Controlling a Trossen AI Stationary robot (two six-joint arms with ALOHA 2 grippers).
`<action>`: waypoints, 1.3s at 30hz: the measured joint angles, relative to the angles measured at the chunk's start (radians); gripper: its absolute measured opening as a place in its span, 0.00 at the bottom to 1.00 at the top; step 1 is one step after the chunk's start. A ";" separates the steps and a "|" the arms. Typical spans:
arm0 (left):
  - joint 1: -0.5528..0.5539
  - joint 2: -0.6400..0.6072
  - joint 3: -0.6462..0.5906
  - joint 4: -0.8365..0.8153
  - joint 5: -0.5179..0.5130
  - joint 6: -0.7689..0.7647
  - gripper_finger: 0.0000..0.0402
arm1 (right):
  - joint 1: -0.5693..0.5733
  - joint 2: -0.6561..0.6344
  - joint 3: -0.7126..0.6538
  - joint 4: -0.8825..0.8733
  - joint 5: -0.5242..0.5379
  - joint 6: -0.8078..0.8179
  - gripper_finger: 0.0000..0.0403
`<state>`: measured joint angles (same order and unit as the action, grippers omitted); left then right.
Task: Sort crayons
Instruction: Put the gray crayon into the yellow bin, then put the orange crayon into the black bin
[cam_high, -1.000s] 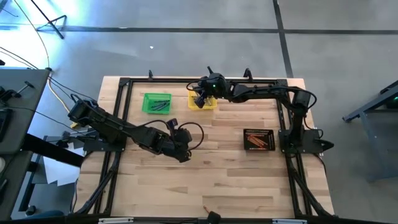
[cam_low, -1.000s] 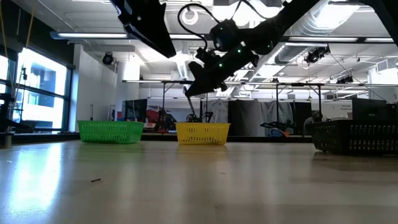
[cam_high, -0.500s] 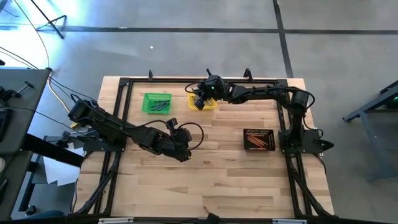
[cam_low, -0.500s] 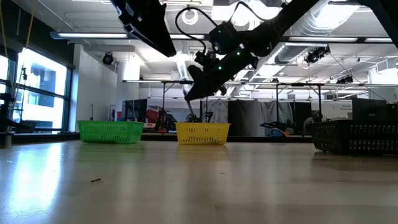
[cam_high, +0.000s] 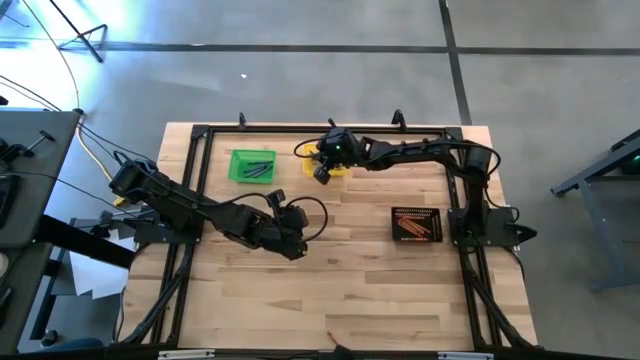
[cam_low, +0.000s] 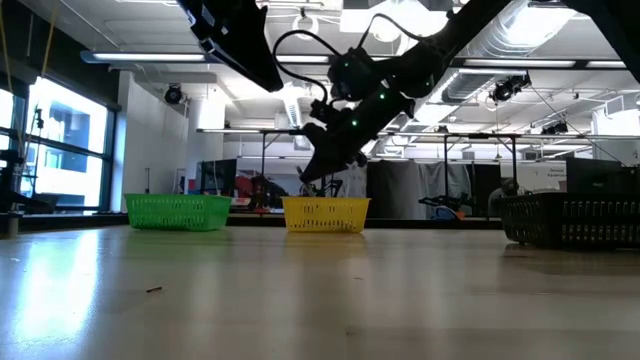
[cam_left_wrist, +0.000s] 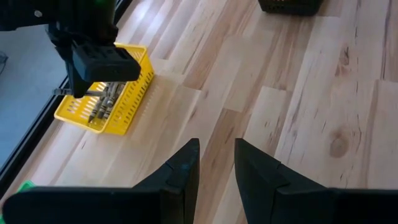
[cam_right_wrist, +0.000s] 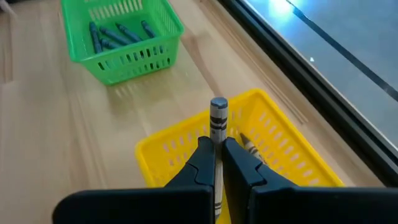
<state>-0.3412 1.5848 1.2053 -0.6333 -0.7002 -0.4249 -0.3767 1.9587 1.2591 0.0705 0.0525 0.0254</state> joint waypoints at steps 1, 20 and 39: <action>0.000 0.000 0.000 0.000 0.000 0.000 0.21 | 0.000 0.000 0.000 -0.005 0.000 -0.004 0.00; 0.000 0.000 0.000 0.001 0.000 0.000 0.21 | -0.003 0.000 0.000 -0.118 0.021 0.000 0.15; 0.000 0.000 0.000 -0.004 0.228 -0.019 0.21 | 0.028 -0.374 0.095 -0.868 -0.139 0.042 0.29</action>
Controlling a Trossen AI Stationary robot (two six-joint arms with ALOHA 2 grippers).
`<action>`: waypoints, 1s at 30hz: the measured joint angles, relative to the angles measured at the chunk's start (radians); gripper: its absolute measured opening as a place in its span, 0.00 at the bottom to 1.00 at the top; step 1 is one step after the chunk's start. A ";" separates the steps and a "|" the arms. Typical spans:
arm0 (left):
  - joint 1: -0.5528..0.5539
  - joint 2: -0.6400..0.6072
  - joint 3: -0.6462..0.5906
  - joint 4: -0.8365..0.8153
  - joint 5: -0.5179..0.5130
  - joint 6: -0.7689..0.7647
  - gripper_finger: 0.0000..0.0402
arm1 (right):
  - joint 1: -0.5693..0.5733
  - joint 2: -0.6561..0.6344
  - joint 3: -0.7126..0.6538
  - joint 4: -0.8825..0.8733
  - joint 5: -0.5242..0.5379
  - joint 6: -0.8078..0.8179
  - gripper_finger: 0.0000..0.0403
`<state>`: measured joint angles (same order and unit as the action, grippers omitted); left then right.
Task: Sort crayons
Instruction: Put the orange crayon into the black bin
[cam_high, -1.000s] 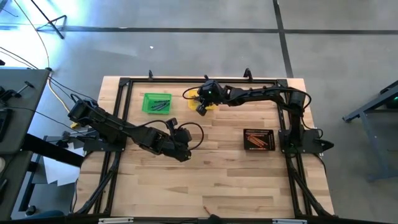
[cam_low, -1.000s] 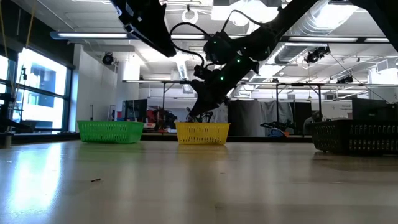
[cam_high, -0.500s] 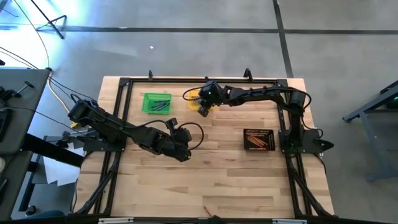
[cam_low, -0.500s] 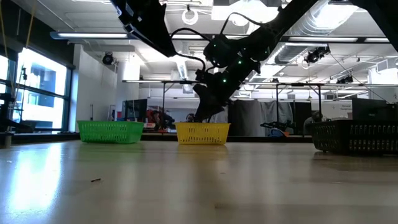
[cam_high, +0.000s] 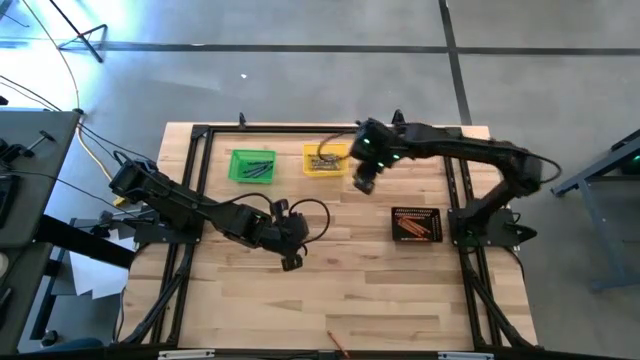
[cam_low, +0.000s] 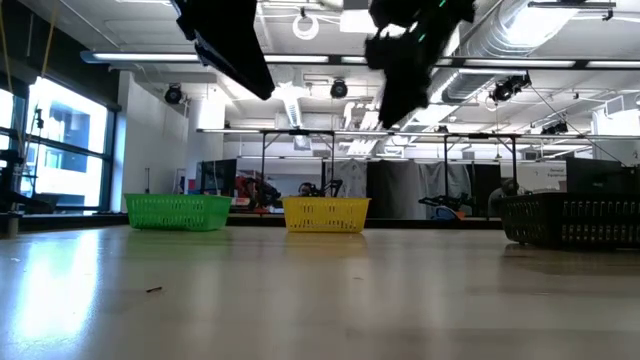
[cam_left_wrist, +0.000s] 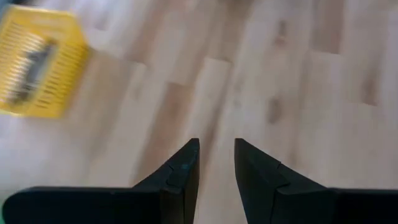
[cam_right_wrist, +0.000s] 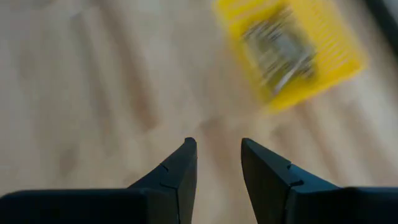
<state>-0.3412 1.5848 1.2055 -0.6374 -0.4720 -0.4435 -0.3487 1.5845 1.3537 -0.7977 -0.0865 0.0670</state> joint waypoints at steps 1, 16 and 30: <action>0.000 0.000 0.000 0.002 0.032 -0.006 0.21 | 0.014 -0.030 0.000 -0.047 -0.031 0.022 0.29; -0.043 0.095 0.001 0.251 0.434 0.135 0.21 | 0.568 -0.176 -0.001 -0.331 0.182 0.539 0.29; -0.111 0.253 0.001 0.509 0.569 0.123 0.21 | 1.079 -0.111 -0.001 -0.357 0.399 1.242 0.29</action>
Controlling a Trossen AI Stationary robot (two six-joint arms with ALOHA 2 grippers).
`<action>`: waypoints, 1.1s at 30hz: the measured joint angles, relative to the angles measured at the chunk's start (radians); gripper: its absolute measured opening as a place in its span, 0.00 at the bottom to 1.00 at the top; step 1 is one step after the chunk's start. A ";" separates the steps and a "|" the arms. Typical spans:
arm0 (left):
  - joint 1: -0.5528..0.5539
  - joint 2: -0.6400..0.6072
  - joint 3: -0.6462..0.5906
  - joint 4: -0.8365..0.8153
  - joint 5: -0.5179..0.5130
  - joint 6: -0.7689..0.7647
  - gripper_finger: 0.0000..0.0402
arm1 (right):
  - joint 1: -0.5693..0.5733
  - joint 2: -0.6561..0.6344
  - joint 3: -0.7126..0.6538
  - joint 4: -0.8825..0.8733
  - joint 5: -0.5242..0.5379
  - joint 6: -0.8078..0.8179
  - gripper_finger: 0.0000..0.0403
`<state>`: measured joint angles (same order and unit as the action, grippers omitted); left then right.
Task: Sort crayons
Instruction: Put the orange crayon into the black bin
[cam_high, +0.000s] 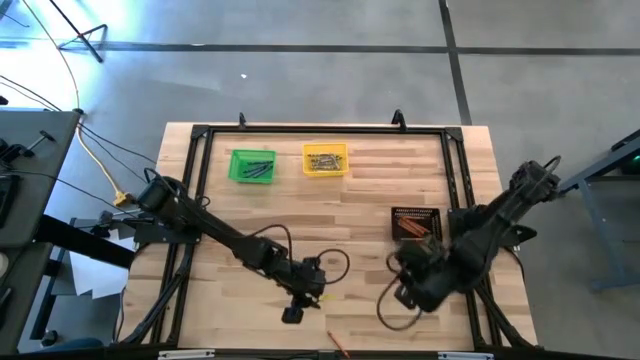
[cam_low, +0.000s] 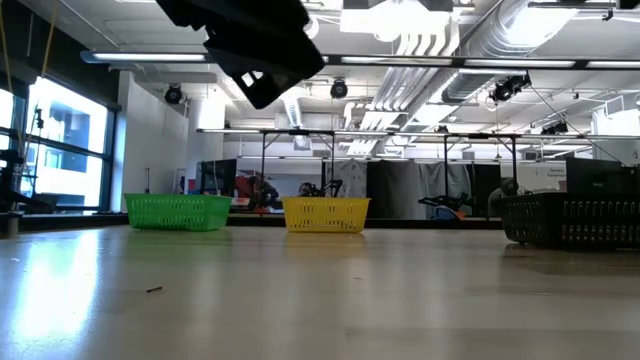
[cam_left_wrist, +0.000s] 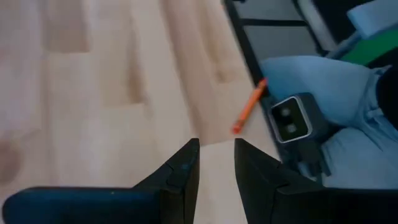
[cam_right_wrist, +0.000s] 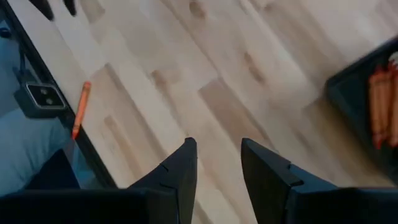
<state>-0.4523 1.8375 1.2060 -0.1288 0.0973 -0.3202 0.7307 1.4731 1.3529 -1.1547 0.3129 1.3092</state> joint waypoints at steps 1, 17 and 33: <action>-0.007 0.010 0.000 0.021 0.007 -0.003 0.21 | 0.023 0.014 0.000 0.000 0.003 0.032 0.29; -0.088 0.247 0.254 -0.027 0.104 0.152 0.21 | 0.168 0.243 0.000 0.049 -0.074 0.220 0.29; -0.087 0.296 0.311 -0.003 -0.003 0.314 0.21 | 0.228 0.268 0.000 0.099 -0.077 0.239 0.29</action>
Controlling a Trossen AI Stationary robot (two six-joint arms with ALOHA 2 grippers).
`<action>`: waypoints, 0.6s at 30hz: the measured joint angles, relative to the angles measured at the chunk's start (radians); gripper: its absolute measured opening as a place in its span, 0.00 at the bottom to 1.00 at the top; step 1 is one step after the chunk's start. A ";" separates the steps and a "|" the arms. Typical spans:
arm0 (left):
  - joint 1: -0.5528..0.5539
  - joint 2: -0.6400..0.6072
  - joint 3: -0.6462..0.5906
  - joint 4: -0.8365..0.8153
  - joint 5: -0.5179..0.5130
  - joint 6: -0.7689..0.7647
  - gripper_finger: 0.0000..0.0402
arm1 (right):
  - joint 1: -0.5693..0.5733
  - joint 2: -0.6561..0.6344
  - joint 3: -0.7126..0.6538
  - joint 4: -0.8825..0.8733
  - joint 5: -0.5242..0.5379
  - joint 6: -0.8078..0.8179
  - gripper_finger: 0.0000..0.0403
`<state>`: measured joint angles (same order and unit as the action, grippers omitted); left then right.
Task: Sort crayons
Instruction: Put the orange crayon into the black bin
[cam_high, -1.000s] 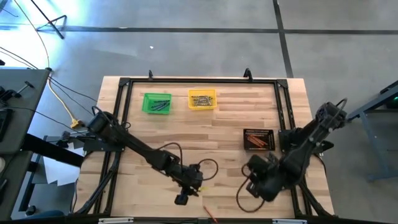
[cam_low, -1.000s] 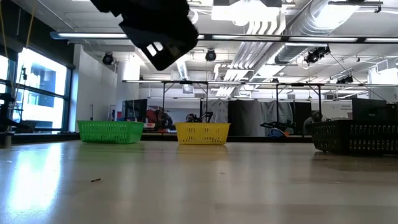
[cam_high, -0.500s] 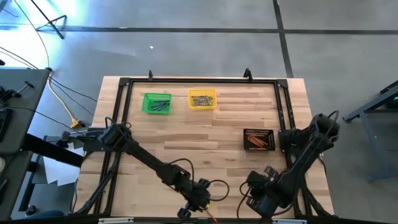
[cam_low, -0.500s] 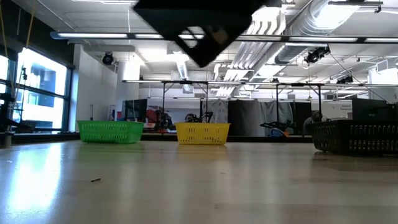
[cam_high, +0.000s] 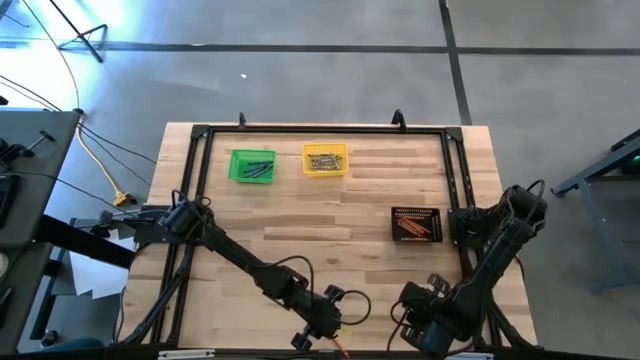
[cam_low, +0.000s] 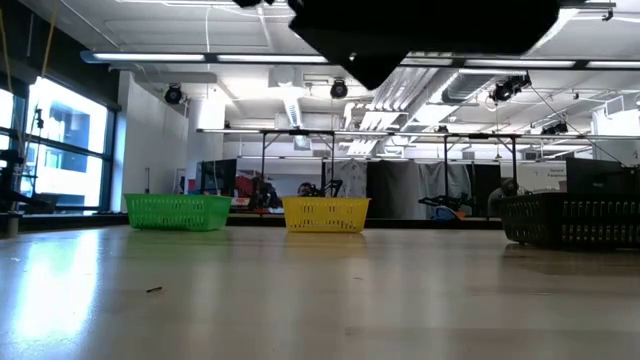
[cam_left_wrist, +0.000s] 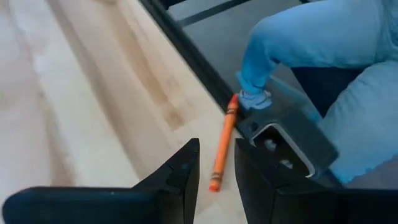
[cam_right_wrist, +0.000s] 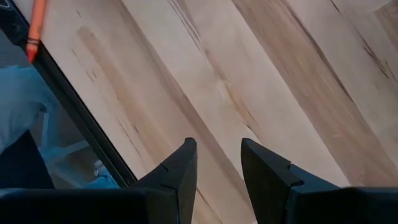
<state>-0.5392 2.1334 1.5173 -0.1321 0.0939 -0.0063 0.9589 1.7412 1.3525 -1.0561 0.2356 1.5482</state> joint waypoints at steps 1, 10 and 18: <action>-0.005 0.004 0.000 0.008 0.000 0.000 0.21 | 0.002 0.000 0.000 0.000 0.000 0.000 0.29; -0.034 0.031 -0.001 0.025 -0.034 0.009 0.21 | 0.020 0.000 0.000 0.008 0.019 0.000 0.29; -0.030 0.045 -0.001 0.020 -0.064 0.011 0.21 | 0.019 0.000 0.000 0.023 0.045 0.000 0.29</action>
<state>-0.5697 2.1787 1.5166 -0.1121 0.0296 0.0048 0.9783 1.7412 1.3525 -1.0328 0.2810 1.5482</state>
